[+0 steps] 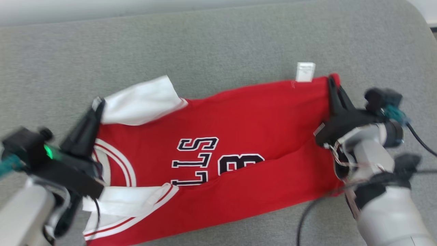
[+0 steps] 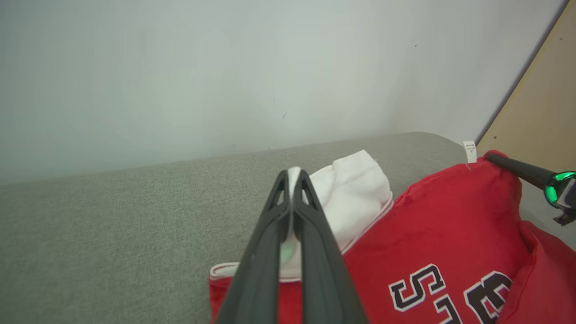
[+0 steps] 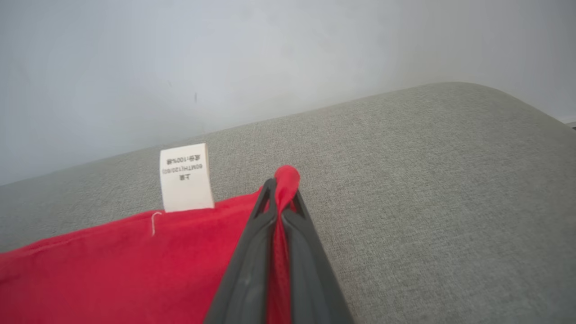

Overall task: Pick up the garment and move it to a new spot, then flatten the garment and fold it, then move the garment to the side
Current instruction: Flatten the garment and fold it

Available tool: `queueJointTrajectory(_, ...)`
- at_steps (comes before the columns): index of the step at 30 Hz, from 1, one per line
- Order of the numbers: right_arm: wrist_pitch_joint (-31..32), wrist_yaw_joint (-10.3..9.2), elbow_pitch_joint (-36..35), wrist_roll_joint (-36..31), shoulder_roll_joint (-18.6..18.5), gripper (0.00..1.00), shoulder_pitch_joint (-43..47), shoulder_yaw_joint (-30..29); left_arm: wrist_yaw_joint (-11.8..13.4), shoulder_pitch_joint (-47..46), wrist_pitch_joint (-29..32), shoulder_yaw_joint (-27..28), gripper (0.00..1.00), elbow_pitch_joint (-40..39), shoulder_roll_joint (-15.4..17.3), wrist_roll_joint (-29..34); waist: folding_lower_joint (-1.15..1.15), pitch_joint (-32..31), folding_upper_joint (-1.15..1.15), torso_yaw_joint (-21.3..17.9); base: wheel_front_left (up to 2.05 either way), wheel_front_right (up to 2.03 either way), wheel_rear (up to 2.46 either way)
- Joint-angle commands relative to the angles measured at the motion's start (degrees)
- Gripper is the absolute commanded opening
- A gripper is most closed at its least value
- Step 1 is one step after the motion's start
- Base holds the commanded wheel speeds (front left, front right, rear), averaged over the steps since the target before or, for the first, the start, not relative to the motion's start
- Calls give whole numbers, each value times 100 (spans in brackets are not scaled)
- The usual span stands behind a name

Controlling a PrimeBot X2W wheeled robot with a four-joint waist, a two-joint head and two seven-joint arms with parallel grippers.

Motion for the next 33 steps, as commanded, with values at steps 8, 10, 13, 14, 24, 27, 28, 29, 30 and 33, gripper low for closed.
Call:
queueJointTrajectory(8, -21, -8, -1053, 973, -633, 0, 1158, 580, 335, 928, -97, 94, 0, -312, -376, 498, 1, -295, 0, 323, 0, 0, 0)
queueJointTrajectory(10, -21, -8, -1331, 1185, -803, 0, 1373, 640, 359, 1173, -100, 280, 0, -441, -532, 621, 1, -328, 0, 376, 0, 0, 0)
queueJointTrajectory(13, -21, -8, -1707, 1472, -982, 0, 1697, 690, 261, 1586, -101, 544, 0, -562, -810, 803, 1, -389, 0, 456, 0, 0, 0)
queueJointTrajectory(14, -21, -8, -1807, 1551, -1034, 0, 1804, 719, 219, 1694, -102, 623, 0, -572, -878, 869, 1, -411, 0, 482, 0, 0, 0)
queueJointTrajectory(24, -21, -8, -2482, 2165, -1635, 0, 2593, 1121, -177, 2411, -103, 977, 0, -267, -1567, 1685, 1, -561, 0, 663, 0, 0, 0)
queueJointTrajectory(27, -21, -8, -2568, 2263, -1765, 0, 2796, 1231, -330, 2576, -104, 1197, 0, -101, -1813, 1858, 1, -592, 0, 688, 0, 0, 0)
queueJointTrajectory(28, -22, -8, -2619, 2289, -1784, 0, 2830, 1236, -368, 2602, -104, 1251, 0, -59, -1855, 1890, 1, -597, 0, 693, 0, 0, 0)
queueJointTrajectory(29, -22, -8, -2663, 2353, -1781, 0, 2880, 1227, -395, 2628, -104, 1308, 0, -7, -1904, 1920, 1, -603, 0, 695, 0, 0, 0)
queueJointTrajectory(30, -21, -8, -2718, 2359, -1797, 0, 2941, 1237, -438, 2665, -104, 1362, 0, 40, -1956, 1969, 1, -609, 0, 694, 0, 0, 0)
queueJointTrajectory(33, -21, -8, -2771, 2437, -1818, 0, 3097, 1261, -537, 2729, -104, 1492, 0, 189, -2085, 2111, 1, -627, 0, 686, 0, 0, 0)
